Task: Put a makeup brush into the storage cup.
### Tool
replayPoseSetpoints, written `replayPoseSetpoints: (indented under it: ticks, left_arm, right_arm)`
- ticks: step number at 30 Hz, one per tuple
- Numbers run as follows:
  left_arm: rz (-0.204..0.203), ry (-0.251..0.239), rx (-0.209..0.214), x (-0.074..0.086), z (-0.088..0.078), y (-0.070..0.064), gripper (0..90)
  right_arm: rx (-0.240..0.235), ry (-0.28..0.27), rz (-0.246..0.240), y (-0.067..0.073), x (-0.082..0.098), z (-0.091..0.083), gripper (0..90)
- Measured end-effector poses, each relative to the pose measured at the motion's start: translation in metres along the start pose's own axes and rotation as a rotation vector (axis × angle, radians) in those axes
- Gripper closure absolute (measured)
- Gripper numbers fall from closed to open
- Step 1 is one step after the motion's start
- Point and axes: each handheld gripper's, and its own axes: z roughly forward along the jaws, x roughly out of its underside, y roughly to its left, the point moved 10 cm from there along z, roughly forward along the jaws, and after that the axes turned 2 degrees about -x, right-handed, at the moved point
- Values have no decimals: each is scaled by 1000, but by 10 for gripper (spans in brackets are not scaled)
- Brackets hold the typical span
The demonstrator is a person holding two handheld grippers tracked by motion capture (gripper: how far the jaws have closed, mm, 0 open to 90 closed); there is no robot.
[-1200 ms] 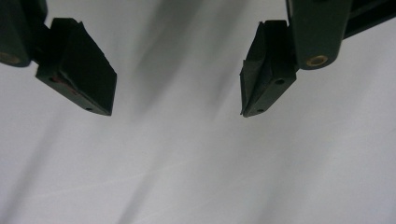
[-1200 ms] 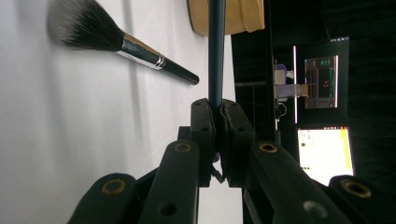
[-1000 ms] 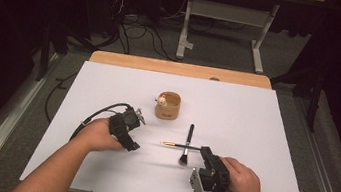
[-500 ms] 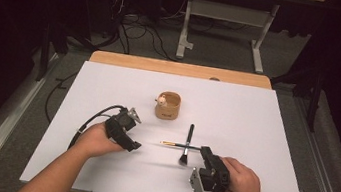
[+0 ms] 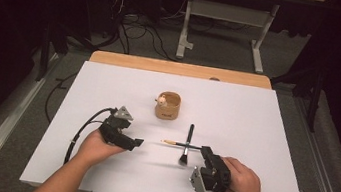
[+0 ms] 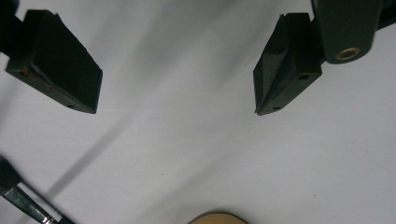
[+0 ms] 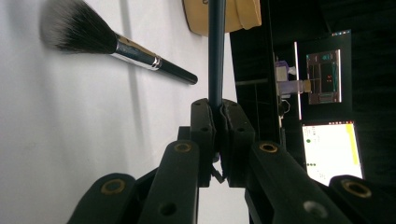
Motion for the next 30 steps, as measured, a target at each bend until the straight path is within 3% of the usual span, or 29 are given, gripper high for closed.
replayPoseSetpoints:
  ticks: [10, 18, 23, 30]
  left_arm:
    - [-72, -125, -32, 1, -1, 5, 111]
    - [-71, -206, -49, -6, -7, 2, 71]
    - [-74, -222, -82, -4, -7, 4, 16]
    - [-93, -271, -71, 0, -8, 0, 2]
  right_arm:
    - [-7, -4, 18, 0, 0, 0, 871]
    - [-18, -15, 53, 2, -2, 2, 871]
    - [-20, -1, 59, 1, -1, 2, 871]
    - [-26, 4, 97, 1, 3, 2, 871]
